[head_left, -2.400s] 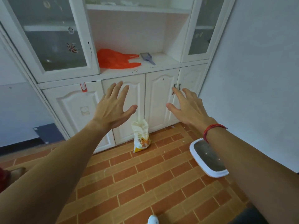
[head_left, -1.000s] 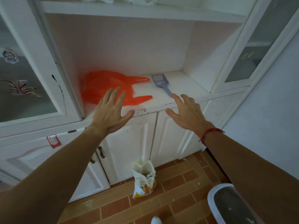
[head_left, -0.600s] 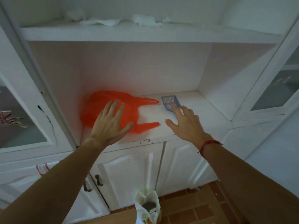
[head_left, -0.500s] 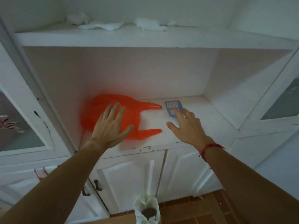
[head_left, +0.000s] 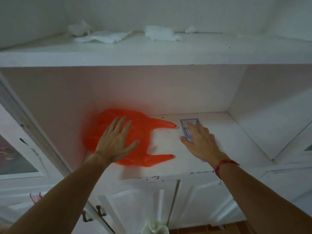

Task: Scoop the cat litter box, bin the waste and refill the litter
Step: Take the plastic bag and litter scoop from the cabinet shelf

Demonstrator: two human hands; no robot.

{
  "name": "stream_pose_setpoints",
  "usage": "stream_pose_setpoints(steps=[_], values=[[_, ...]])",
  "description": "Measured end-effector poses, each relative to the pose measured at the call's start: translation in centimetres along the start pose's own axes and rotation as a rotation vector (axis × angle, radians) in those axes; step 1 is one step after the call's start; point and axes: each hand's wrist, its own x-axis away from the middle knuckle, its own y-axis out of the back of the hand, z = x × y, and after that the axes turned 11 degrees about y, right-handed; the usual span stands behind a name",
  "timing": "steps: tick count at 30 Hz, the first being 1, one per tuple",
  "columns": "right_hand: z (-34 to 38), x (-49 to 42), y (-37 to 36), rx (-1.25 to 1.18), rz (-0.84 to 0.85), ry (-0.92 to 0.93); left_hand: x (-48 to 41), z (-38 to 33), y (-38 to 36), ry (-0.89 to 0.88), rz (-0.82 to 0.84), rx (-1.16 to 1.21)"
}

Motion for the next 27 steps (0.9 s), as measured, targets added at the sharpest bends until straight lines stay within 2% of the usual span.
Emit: stream_pose_setpoints(steps=[5,10,14,23,27], values=[[-0.8,-1.2,-0.5,0.04,-0.013,-0.041,-1.9,0.7,-1.4,-0.042,0.034,-0.039],[-1.6,-1.5,-1.6,0.059,-0.044,-0.242,-3.9,1.9,-2.6,-0.14,0.142,-0.095],[-2.6,-1.5,-3.0,0.059,-0.019,-0.329,-5.5,3.2,-3.7,-0.161,0.24,-0.097],[-3.0,-2.5,-4.4,0.001,-0.055,-0.415,-6.7,3.4,-6.9,-0.016,0.419,-0.055],[-3.2,-2.4,-4.4,0.058,0.005,-0.457,-6.9,3.3,-8.3,0.004,0.368,-0.003]])
